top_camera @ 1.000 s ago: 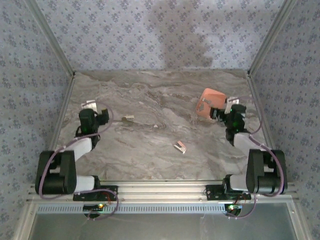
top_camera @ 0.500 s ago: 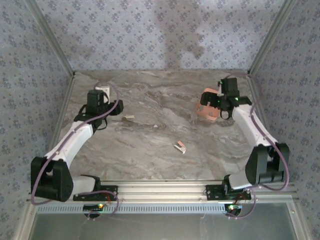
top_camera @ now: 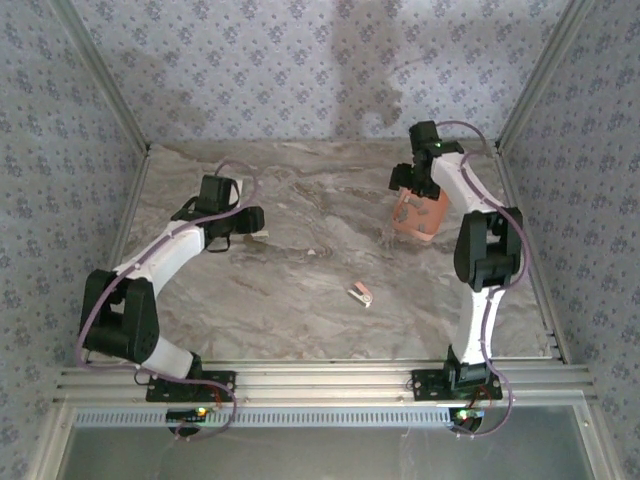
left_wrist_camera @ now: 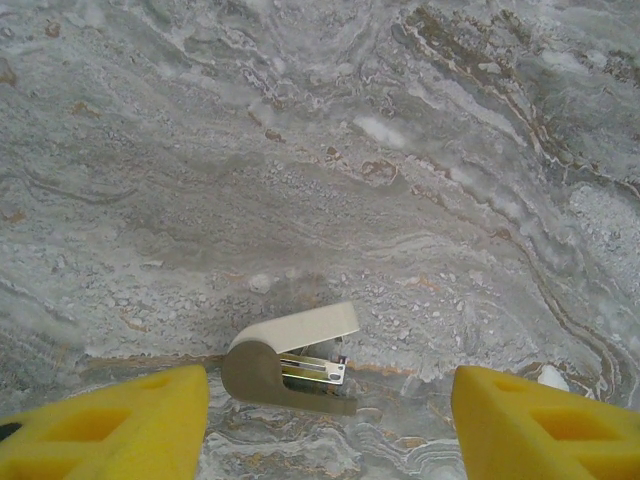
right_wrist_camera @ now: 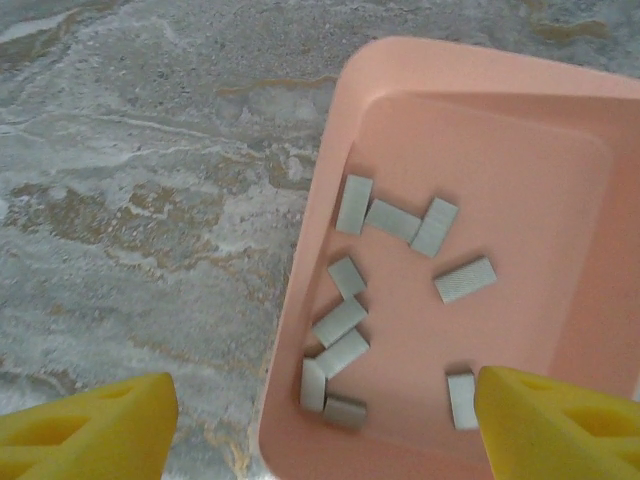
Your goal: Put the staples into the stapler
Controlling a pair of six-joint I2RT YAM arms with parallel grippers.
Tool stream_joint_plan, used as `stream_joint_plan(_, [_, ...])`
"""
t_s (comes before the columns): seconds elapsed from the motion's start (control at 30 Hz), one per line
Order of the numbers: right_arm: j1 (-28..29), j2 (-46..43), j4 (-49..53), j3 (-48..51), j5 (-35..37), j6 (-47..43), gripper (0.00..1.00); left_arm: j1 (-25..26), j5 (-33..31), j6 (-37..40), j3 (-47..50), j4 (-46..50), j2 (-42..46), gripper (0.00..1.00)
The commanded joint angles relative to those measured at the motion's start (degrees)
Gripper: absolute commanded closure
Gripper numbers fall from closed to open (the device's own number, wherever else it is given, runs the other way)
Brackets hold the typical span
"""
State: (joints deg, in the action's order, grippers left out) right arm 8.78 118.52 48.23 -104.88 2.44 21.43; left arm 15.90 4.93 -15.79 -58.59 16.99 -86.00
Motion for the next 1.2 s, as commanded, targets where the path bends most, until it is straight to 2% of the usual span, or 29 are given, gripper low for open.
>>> stream_joint_plan(0.0, [-0.4,4.2,4.9,-5.4,0.9,0.3,0.24,0.6,0.9,-0.8,-1.4,1.3,-1.2,0.35])
stream_joint_plan(0.3, [-0.6,12.5,3.6,-10.0,-1.8,0.0,0.42,0.9,1.2,-0.8,-2.6,1.0,-4.0,0.35])
stream_joint_plan(0.4, [-0.4,14.3,1.5,-10.3,-2.9,-2.1,0.51,0.9,1.2,-0.9,-3.1,1.2,-5.0,0.35])
stream_joint_plan(0.57, [1.2,16.2,3.5,-11.3,-2.9,-4.8,0.57,1.0,1.8,-0.9,-3.7,1.7,-6.4,0.35])
stream_joint_plan(0.73, [2.1,15.7,3.6,-10.0,-1.7,-6.8,0.65,1.1,2.3,-1.1,-3.6,1.6,-6.8,0.36])
stream_joint_plan(0.83, [3.0,14.6,2.8,-8.6,-1.6,-8.4,0.73,1.2,2.3,-0.9,-3.6,1.7,-6.7,0.36])
stream_joint_plan(1.17, [6.3,10.2,1.8,-2.3,-2.1,-14.2,0.86,1.7,2.0,-0.7,-1.9,1.9,-4.6,0.36])
